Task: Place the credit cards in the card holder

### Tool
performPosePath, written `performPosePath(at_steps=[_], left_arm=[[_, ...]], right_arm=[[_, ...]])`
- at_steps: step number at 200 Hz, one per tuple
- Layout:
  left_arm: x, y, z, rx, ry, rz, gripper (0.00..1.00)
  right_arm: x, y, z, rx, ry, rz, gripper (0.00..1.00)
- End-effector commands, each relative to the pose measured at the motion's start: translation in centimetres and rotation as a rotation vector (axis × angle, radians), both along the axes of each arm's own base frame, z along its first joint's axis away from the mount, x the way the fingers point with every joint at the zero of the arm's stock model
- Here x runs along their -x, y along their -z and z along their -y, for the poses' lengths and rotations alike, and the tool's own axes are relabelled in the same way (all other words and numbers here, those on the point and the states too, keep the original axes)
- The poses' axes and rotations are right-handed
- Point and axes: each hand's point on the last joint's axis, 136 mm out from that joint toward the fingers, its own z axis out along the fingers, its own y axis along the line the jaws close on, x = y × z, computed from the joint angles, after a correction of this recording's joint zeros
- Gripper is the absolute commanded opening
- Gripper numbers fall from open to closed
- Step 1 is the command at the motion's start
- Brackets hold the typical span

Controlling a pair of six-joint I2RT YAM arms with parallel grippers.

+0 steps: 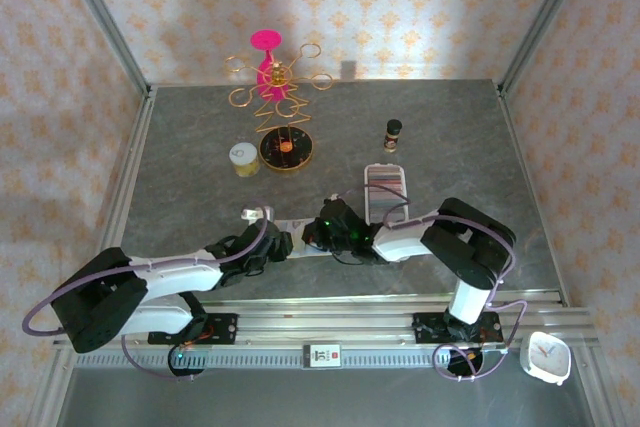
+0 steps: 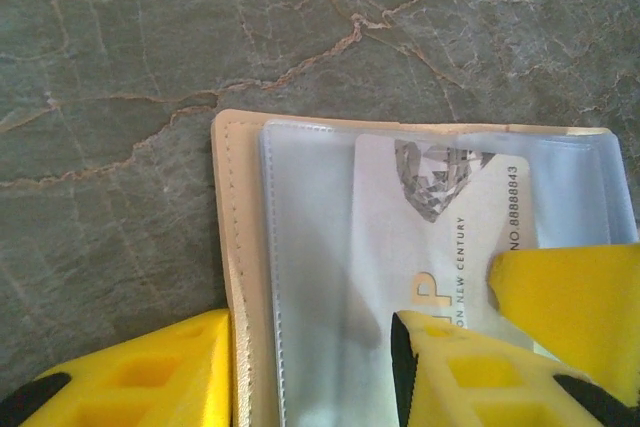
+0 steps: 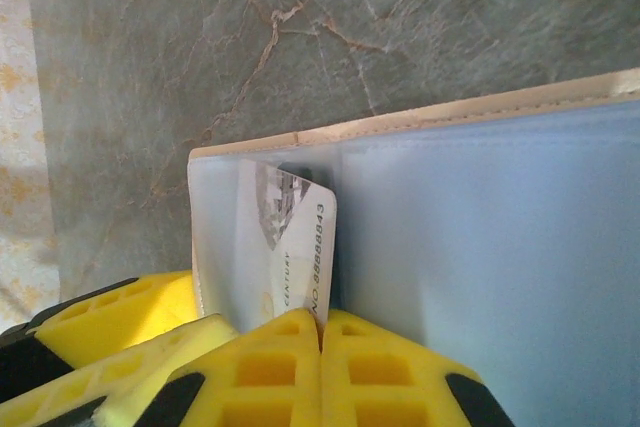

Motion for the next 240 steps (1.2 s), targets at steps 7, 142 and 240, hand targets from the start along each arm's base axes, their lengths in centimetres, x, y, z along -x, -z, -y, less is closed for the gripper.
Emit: performPosePath(at_steps=[7, 142, 240], left_arm=[[0.5, 0.0, 0.1, 0.028, 0.013, -0.008, 0.43], [0.4, 0.2, -1.4, 0.144, -0.032, -0.027, 0.46], [1.1, 1.5, -1.3, 0.111, 0.001, -0.079, 0.38]], right_arm=[[0.7, 0.2, -0.3, 0.07, -0.075, 0.008, 0.0], [0.8, 0.2, -2.0, 0.082, -0.157, -0.006, 0.0], [0.1, -2.0, 0.0, 0.105, -0.068, 0.041, 0.25]])
